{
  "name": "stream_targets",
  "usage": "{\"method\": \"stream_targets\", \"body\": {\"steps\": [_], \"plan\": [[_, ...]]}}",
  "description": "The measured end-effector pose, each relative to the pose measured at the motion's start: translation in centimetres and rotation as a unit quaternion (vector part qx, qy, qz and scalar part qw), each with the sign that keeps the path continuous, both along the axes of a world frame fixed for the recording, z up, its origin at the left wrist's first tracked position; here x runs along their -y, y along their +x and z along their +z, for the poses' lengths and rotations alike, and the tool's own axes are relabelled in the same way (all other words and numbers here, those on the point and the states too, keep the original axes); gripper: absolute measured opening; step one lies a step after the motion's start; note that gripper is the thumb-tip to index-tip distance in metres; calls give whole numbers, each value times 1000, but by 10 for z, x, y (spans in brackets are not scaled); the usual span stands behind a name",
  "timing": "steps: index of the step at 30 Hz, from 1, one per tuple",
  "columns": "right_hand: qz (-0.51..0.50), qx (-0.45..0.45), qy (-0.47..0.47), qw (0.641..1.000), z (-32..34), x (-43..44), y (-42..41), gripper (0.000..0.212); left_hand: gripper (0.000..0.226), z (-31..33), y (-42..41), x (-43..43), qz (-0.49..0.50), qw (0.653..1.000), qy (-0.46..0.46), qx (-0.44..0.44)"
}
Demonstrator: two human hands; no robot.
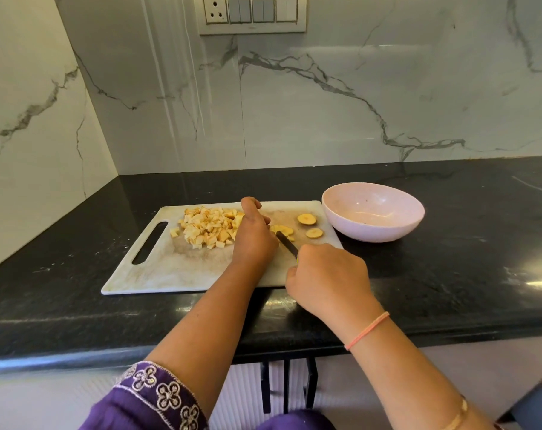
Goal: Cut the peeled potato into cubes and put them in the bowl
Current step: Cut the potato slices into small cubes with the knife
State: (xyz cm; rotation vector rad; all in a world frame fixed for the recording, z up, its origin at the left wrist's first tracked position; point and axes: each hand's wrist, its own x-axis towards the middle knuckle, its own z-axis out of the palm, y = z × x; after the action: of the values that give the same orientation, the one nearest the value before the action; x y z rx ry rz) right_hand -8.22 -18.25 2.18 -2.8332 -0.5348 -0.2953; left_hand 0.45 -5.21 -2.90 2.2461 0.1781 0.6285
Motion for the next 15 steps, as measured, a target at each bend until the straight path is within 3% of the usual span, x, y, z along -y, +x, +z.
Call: {"method": "stream_targets", "body": {"steps": [15], "plan": [[-10, -45, 212, 976, -24, 23, 54, 22, 57, 1, -6, 6, -11, 998, -61, 0]]}}
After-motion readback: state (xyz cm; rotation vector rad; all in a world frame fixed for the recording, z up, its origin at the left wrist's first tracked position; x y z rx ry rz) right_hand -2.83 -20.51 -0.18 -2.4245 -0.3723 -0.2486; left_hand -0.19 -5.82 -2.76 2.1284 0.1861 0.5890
